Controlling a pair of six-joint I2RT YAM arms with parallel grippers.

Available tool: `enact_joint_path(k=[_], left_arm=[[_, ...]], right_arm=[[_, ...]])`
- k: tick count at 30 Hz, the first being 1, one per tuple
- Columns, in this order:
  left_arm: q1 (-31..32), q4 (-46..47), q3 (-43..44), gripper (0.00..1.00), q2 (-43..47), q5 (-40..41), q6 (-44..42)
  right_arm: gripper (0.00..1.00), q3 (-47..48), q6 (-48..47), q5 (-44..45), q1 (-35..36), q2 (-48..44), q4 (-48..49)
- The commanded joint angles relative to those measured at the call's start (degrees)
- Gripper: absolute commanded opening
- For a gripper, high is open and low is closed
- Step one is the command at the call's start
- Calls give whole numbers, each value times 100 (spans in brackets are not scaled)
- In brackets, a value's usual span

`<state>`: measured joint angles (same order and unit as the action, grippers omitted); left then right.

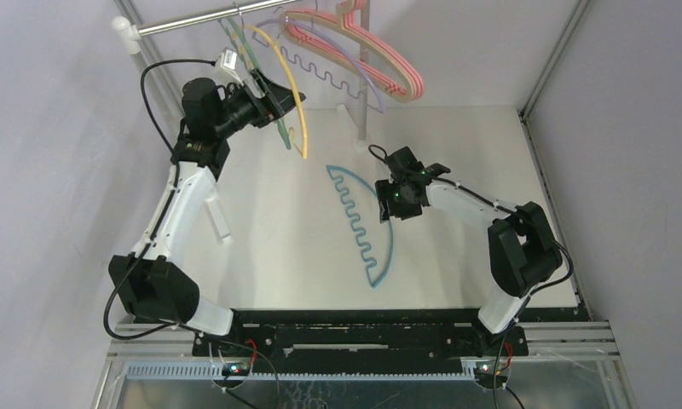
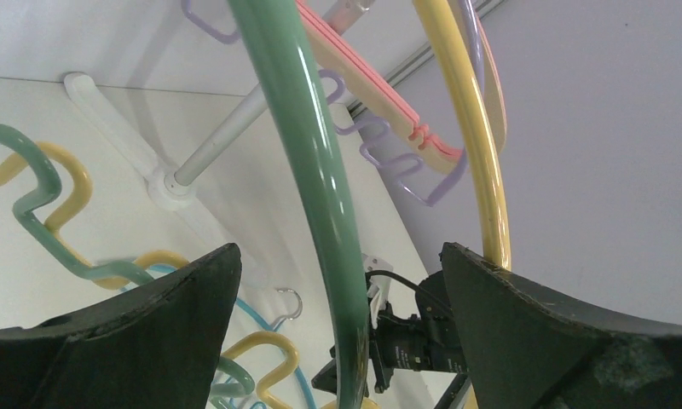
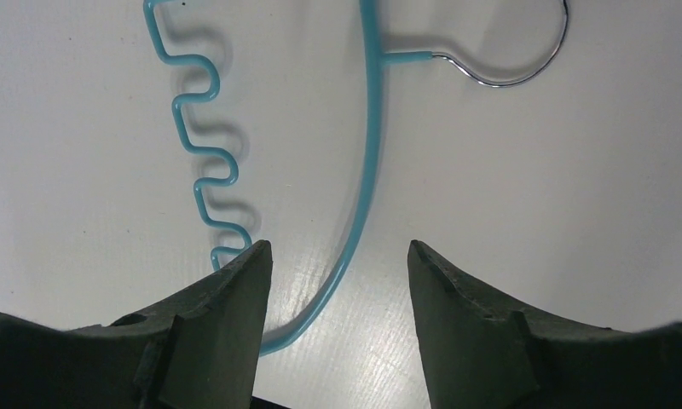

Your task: Organize the hangers

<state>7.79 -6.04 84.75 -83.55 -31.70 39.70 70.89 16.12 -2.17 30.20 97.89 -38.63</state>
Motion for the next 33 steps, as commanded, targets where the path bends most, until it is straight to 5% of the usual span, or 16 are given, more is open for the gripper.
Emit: enact_joint_path(k=[1,10,33], left_arm=[[-30,764,428,100,29,-163,183],[-29,1133,314,99,106,-535,104],[-83,1206,760,100,-604,50,566]], right_arm=[[67,-140,-91,56,-97,-386,154],[67,-220,-91,16,-151,-350,224],[67,-227,-144,9,-305,-295,52]])
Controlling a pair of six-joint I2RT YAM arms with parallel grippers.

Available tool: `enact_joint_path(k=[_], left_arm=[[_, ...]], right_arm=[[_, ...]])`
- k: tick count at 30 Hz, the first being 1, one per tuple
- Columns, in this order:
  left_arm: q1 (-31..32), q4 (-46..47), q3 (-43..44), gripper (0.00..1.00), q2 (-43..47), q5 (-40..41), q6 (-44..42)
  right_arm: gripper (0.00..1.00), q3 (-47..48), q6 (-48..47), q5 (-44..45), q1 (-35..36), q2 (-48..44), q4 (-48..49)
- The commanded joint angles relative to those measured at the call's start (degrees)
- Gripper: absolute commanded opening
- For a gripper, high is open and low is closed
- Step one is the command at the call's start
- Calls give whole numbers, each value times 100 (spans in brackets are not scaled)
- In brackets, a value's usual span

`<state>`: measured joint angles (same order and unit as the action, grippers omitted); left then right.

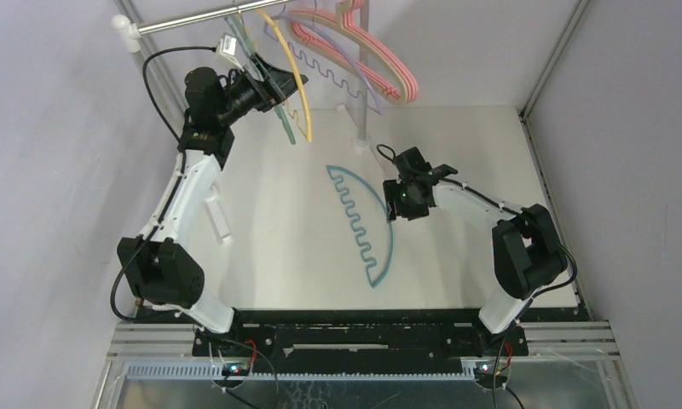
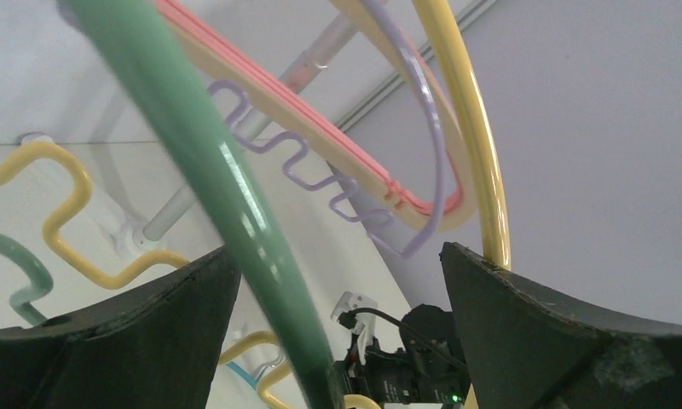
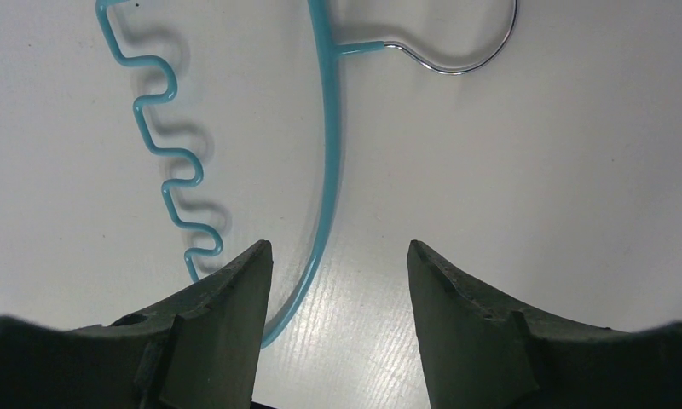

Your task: Organize the hangers

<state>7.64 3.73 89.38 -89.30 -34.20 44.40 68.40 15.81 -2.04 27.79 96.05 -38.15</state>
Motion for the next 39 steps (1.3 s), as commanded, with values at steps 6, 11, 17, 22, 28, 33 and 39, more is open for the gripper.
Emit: enact_joint_path(k=[6,11,17,22,28,33,39], left_arm=[[-136,-45,364,100,-163,570,155],[-149,-232,362,99,-165,537,90],[-195,-417,481,99,-154,481,-87],[-207,-1482,939,99,-178,1012,-774],[-303,-2445,1284,99,-299,1548,-1171],[-314,-2887,1477,99,-383,1920,-1290],[-312,-3452,1984,100,-671,2084,-1481]], right_arm=[[67,-32,-114,-31,-101,-148,-9],[67,-94,-96,-66,-116,-136,14],[68,-126,-43,-133,-115,-97,70],[68,-159,-39,-141,-114,-110,71],[68,-225,-34,-181,-113,-164,100],[68,-221,-19,-206,-115,-181,106],[68,-222,-26,-201,-115,-198,89]])
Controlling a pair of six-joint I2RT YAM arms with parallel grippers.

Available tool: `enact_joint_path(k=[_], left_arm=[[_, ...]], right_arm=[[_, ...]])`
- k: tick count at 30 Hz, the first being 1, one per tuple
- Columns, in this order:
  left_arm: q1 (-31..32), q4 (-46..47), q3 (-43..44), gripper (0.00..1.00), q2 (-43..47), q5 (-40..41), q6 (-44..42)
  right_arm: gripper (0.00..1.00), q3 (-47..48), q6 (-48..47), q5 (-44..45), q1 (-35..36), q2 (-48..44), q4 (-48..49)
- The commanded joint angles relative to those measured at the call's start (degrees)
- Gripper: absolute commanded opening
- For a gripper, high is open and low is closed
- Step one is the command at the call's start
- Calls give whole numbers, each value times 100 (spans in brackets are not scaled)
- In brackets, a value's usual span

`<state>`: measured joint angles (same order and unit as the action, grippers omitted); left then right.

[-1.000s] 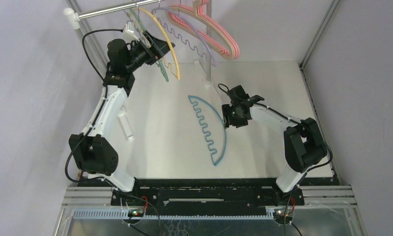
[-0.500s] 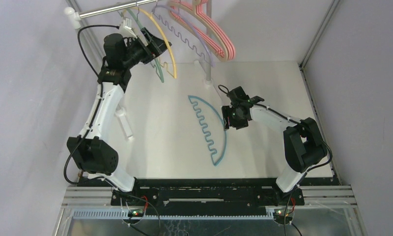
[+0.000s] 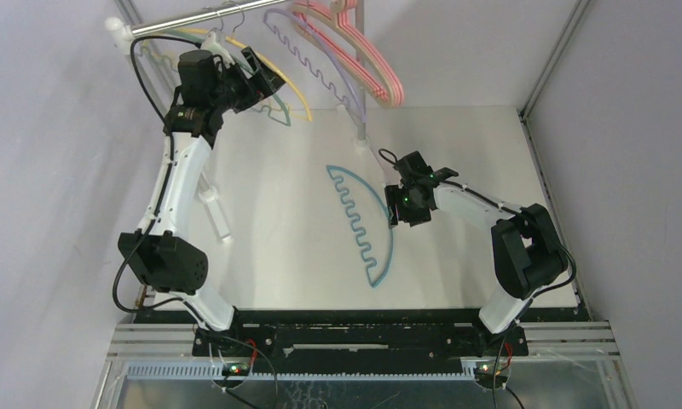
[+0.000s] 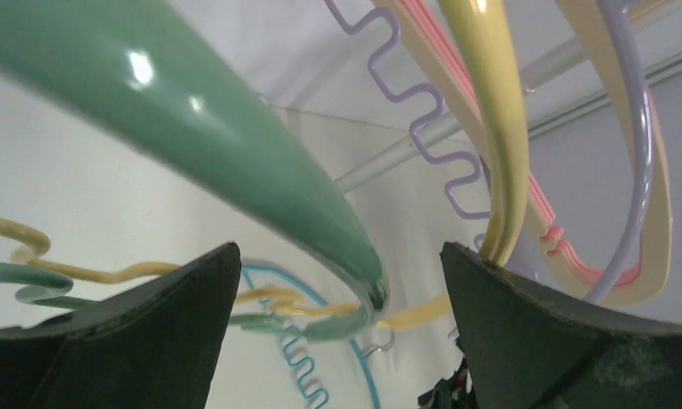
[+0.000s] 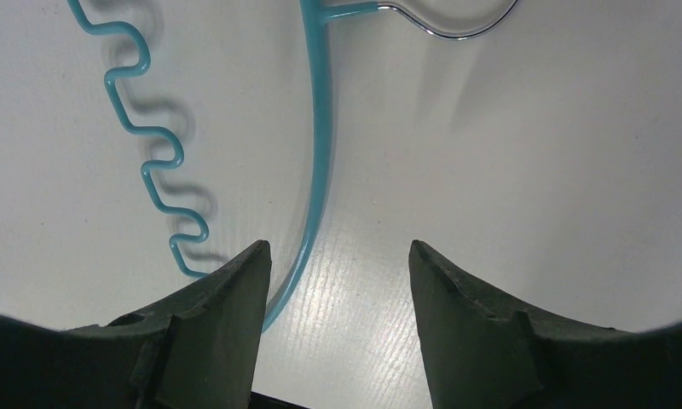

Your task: Organize the hangers

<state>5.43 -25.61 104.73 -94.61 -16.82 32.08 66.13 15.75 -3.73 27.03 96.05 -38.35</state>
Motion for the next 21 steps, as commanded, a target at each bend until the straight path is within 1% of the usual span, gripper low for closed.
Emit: enact_joint_path(k=[1,9,19,20,21], left_arm=[[-91,-540,475,100,-157,364,-272],[-87,-603,434,100,-146,514,-370],[-91,-525,49,99,-108,711,-731],[-88,-520,34,99,-117,733,-767],[-89,-504,19,96,-123,734,-788]], right_arm=[[68,-2,-19,-32,-38,-205,108],[68,3,-37,-14,-46,-196,99],[68,-102,-18,-22,-44,-226,159],[68,-115,-14,-17,-46,-226,165],[68,-124,-11,-22,-47,-227,169]])
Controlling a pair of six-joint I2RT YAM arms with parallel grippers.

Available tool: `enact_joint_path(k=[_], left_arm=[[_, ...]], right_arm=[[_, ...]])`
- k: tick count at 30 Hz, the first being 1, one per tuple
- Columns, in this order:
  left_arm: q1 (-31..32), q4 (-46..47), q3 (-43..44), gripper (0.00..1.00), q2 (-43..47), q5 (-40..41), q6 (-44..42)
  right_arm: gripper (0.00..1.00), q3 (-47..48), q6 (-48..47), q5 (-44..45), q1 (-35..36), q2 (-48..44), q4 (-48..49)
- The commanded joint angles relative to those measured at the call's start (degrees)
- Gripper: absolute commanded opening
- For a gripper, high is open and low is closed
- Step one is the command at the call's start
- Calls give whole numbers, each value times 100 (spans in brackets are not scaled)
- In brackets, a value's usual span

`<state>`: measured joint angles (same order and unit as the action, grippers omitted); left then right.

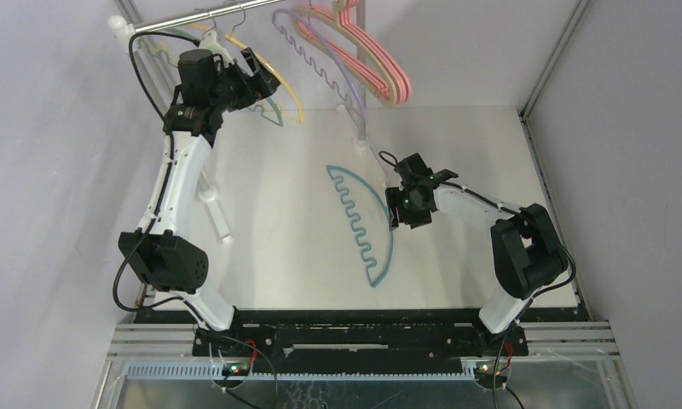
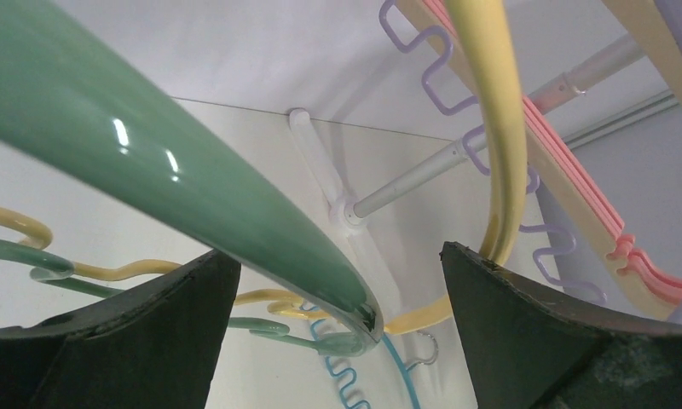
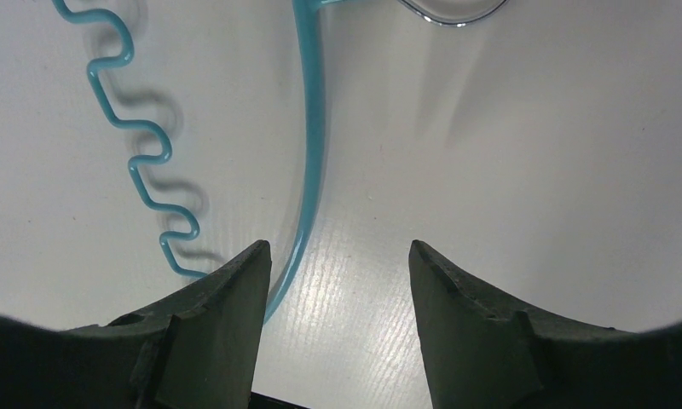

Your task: Organize the hangers

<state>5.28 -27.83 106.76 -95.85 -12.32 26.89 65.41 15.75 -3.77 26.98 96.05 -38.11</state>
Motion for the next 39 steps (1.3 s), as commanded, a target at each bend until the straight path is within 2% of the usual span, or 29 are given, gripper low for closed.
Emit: enact_joint_path(k=[1,4,6,8,11,12,25,29,31,32,35,39], left_arm=[[-71,-271,-190,90,-7,284,-291],[-75,-226,-179,56,-78,180,-284],[-77,-180,-188,37,-117,146,-266],[-78,-152,-199,29,-118,176,-240],[-73,-114,-220,5,-101,216,-251],[-78,-90,-230,1,-88,211,-256],[-82,576,-1151,1,364,107,-308],[-80,659,-1119,24,412,-2,-331],[-83,665,-1060,44,422,-36,-355],[-82,668,-1012,50,424,-79,-366],[-86,658,-893,59,398,-194,-382],[-82,570,-713,64,343,-402,-362]], right_arm=[[68,-62,-10,-18,-42,-235,153],[68,-64,-10,-18,-42,-230,167],[68,-63,-18,-18,-43,-240,172],[68,-66,-18,-10,-45,-232,172],[68,-71,-25,3,-50,-227,163],[68,-65,-26,3,-51,-223,163],[68,-68,-30,-51,-68,-135,197],[68,-66,-15,-88,-64,-87,215],[68,-69,-10,-80,-69,-92,217],[68,-66,-10,-80,-70,-89,224],[68,-66,-10,-88,-62,-94,225],[68,-63,-19,-88,-63,-85,225]])
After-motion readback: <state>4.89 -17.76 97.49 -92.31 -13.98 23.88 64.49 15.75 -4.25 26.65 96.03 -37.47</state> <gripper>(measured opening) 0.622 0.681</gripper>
